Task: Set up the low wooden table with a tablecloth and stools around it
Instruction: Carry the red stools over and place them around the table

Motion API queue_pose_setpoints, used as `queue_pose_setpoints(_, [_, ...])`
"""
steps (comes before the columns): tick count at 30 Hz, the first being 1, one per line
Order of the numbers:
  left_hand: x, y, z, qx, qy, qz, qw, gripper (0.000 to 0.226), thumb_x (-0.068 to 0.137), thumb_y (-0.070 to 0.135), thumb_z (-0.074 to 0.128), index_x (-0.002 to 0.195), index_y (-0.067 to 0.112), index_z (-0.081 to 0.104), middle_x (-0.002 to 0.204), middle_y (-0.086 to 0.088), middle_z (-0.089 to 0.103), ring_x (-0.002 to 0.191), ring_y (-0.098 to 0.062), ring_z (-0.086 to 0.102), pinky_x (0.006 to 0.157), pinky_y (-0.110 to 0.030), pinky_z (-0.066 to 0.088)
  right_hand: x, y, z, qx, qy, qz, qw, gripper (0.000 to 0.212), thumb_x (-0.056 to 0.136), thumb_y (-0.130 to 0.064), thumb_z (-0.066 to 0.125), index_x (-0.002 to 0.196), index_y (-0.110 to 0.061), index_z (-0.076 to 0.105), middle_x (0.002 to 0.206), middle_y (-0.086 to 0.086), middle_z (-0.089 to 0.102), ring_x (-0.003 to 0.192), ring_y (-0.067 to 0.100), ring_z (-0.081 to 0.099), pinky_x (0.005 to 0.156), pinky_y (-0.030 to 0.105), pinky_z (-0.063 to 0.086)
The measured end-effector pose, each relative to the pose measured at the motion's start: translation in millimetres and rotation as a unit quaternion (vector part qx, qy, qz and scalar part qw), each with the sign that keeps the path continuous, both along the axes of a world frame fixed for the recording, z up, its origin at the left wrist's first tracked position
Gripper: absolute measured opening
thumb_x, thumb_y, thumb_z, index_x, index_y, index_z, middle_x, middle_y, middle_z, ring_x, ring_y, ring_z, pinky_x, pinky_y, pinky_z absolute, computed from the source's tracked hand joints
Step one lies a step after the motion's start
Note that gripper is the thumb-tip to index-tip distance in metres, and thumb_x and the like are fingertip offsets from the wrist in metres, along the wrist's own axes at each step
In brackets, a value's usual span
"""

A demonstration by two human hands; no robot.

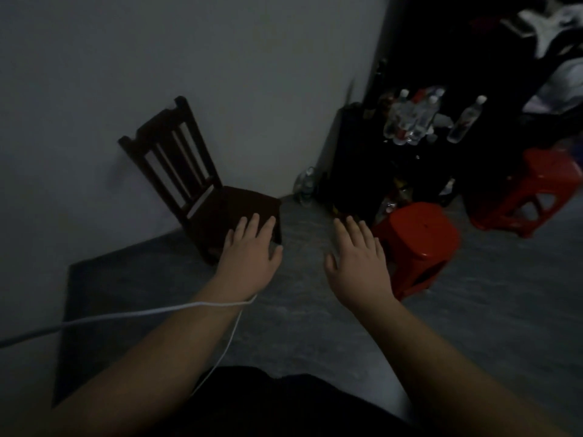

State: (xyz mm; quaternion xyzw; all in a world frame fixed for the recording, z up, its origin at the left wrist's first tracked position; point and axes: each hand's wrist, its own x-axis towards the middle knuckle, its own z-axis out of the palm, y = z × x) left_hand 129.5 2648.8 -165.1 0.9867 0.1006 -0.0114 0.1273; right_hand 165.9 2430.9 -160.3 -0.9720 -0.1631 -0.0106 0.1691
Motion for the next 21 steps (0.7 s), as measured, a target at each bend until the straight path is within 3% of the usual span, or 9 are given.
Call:
queue_pose_setpoints(12, [240.7,-85.1,-43.8,-0.014,0.043,-0.156,0.987,0.069,0.098,0.054,0.035,0.157,0.030,0.009,0.166,-0.007,0.011,0.152,-0.028,0.007,0.121,-0.050,0.014,172.8,-78.7,-36.3,-0.011,0.028,-0.152,0.988,0.066,0.095,-0.049,0.037,0.155,-0.028,0.020,0.164,0.001,0.020,0.152,0.024,0.007,0.121,0.051,0.016])
queue_pose_setpoints(21, [453.4,-146.4,-67.5,-0.010,0.094,-0.316,0.944,0.069,0.097,0.052,0.039,0.157,0.029,0.013,0.165,-0.009,0.013,0.151,-0.029,0.009,0.121,-0.050,0.015,316.6,-128.4,-51.9,-0.035,0.076,-0.306,0.948,0.067,0.096,-0.046,0.041,0.157,-0.026,0.020,0.165,0.001,0.017,0.153,0.022,0.005,0.122,0.047,0.014])
